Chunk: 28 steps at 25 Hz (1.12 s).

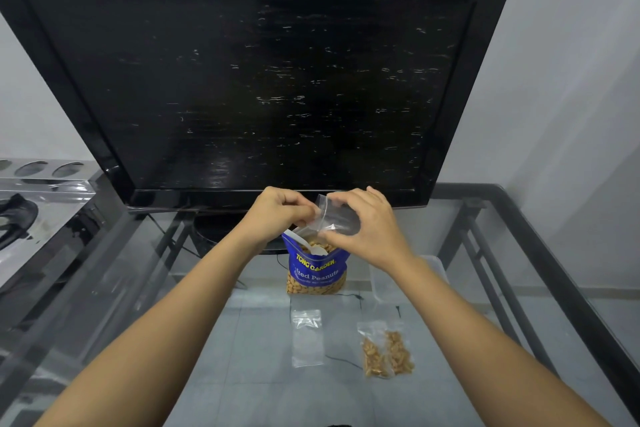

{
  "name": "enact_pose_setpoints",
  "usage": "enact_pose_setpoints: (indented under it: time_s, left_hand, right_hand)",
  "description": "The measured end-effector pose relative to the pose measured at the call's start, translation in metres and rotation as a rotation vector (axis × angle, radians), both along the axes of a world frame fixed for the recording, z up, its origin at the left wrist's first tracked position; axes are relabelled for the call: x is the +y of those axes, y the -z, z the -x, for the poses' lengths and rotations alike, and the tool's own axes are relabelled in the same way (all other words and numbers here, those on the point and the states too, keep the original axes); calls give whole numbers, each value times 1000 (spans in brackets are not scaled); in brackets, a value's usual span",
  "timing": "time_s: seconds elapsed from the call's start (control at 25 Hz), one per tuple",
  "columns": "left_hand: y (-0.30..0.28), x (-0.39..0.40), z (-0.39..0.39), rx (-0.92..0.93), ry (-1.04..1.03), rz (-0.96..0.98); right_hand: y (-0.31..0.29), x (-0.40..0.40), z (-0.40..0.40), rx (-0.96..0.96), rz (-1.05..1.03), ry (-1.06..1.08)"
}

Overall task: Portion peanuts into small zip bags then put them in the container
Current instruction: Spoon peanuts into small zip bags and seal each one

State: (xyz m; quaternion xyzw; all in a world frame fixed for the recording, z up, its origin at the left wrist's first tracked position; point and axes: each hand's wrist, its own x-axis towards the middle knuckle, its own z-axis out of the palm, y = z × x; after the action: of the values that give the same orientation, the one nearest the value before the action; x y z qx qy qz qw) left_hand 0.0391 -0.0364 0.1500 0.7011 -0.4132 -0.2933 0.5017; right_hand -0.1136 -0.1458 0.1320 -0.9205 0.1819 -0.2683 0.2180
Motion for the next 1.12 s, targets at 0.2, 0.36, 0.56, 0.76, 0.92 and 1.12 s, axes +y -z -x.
enact_pose_setpoints:
  time_s: [0.2, 0.36, 0.56, 0.76, 0.92, 1.12]
  left_hand:
    - [8, -5, 1, 26, 20, -49]
    - [23, -13, -12, -134, -52, -71]
    - [69, -15, -48, -277, -412, -427]
    - [82, -26, -38, -77, -348, -205]
    - [71, -30, -30, -138, -195, -124]
    - [68, -27, -39, -584, -95, -114]
  right_hand:
    - [9, -3, 2, -48, -138, -48]
    - [20, -13, 6, -119, -249, 20]
    - [42, -31, 11, -103, -350, 113]
    - [65, -38, 5, -57, -401, 166]
    - [77, -39, -1, -39, -462, 179]
    - [93, -34, -3, 73, -559, 132]
